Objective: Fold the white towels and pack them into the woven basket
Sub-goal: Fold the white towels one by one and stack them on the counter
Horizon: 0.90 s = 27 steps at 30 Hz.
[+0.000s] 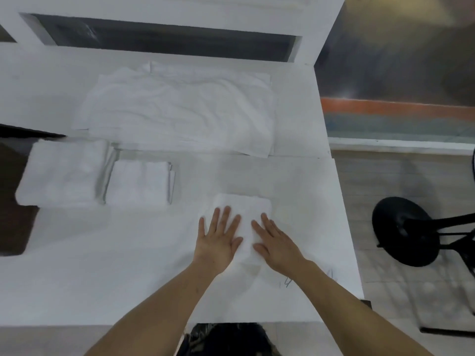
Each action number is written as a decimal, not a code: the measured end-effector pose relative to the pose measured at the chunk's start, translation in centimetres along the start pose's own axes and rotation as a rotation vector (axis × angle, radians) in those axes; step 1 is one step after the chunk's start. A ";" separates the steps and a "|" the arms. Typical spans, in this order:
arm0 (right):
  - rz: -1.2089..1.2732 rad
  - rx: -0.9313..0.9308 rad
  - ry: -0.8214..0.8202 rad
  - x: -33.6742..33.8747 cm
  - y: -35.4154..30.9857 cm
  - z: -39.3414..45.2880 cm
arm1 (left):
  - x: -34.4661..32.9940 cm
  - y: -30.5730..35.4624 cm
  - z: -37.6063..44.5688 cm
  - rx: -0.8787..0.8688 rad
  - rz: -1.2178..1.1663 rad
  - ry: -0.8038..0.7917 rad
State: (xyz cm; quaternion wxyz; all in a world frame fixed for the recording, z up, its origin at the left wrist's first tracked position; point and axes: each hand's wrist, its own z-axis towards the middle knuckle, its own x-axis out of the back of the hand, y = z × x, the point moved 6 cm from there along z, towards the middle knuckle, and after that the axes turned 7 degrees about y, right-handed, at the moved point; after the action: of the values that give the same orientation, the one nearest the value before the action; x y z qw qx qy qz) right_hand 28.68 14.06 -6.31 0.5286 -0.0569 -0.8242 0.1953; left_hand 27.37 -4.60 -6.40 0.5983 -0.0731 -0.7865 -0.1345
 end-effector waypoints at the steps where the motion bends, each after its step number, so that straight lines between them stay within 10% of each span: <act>1: -0.008 0.024 -0.013 -0.5 -0.9 -0.1 | -0.2 -0.7 -1.2 0.024 -0.004 -0.002; 14: -0.158 0.334 -0.251 -6.7 -17.0 1.7 | -1.8 -15.3 -15.3 0.268 -0.005 0.063; 27: -0.162 0.331 -0.137 -12.3 -35.4 6.9 | 0.2 -34.7 -20.0 0.268 0.091 0.017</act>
State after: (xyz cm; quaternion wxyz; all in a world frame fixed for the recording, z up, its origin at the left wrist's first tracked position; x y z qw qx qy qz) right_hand 31.89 -23.89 -5.78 0.4872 0.1107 -0.8168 0.2885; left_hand 36.22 -43.67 -5.56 0.6148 -0.0269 -0.7882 -0.0016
